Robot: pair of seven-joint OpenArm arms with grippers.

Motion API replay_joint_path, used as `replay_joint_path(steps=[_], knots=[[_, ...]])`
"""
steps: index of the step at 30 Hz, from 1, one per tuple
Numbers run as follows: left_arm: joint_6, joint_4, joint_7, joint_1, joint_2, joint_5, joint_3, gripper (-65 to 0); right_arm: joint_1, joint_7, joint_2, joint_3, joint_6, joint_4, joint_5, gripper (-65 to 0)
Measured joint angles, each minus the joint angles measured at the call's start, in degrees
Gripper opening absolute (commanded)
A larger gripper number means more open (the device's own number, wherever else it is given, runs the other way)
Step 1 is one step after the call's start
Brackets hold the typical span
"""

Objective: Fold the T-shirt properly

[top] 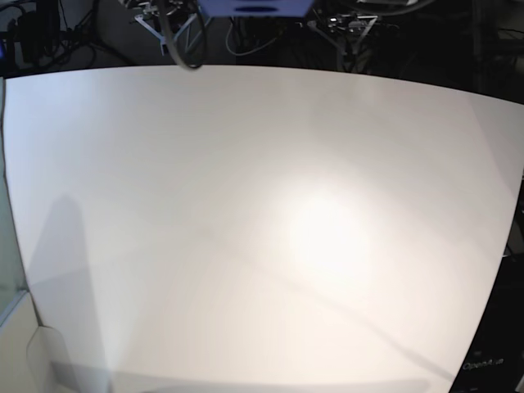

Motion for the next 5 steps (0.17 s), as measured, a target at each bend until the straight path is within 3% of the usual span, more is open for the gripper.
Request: replay_joint_path(steps=[5], knots=[[0.00, 0.00, 0.00, 0.00, 0.00, 0.00, 0.00, -50.5, 0.00, 0.00, 0.00, 0.00, 0.00, 0.00, 0.00, -64.9]])
